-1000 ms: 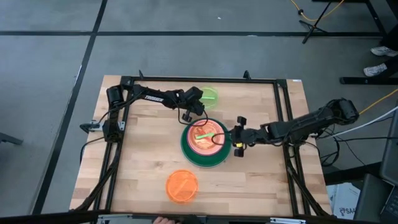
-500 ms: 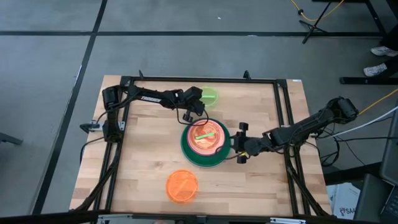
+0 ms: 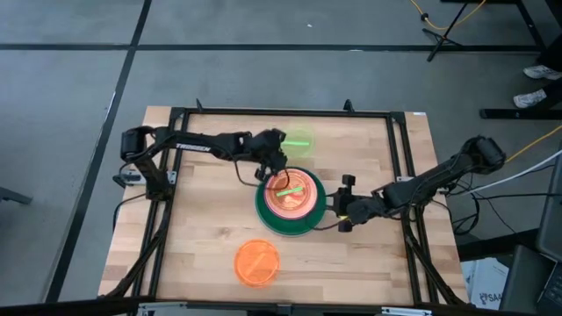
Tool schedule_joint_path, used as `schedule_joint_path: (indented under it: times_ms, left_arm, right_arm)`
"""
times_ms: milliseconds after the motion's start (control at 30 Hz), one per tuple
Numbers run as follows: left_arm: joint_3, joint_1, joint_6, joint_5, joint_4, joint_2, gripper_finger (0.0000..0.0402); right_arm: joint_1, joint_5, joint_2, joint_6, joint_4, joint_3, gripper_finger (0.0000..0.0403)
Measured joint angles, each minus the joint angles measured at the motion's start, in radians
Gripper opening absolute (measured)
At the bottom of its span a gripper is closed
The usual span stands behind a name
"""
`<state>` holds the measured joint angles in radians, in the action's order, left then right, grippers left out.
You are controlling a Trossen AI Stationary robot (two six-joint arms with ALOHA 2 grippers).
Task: Stack plastic plates
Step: Stack the light green plate on top of the light green plate
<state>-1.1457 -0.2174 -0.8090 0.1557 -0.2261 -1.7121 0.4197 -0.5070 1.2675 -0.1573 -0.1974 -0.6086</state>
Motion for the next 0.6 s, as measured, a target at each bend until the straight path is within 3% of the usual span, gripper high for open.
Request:
schedule_joint_path:
  times_ms: [300, 600]
  left_arm:
    - [0.000, 0.188, 0.105, -0.015, -0.126, 0.000, 0.0001]
    - [0.000, 0.337, 0.195, -0.041, -0.126, -0.014, 0.0001]
  right_arm:
    - [0.111, -0.180, -0.083, -0.106, -0.165, 0.000, 0.0138]
    - [0.123, -0.201, -0.120, -0.179, -0.238, 0.000, 0.0138]
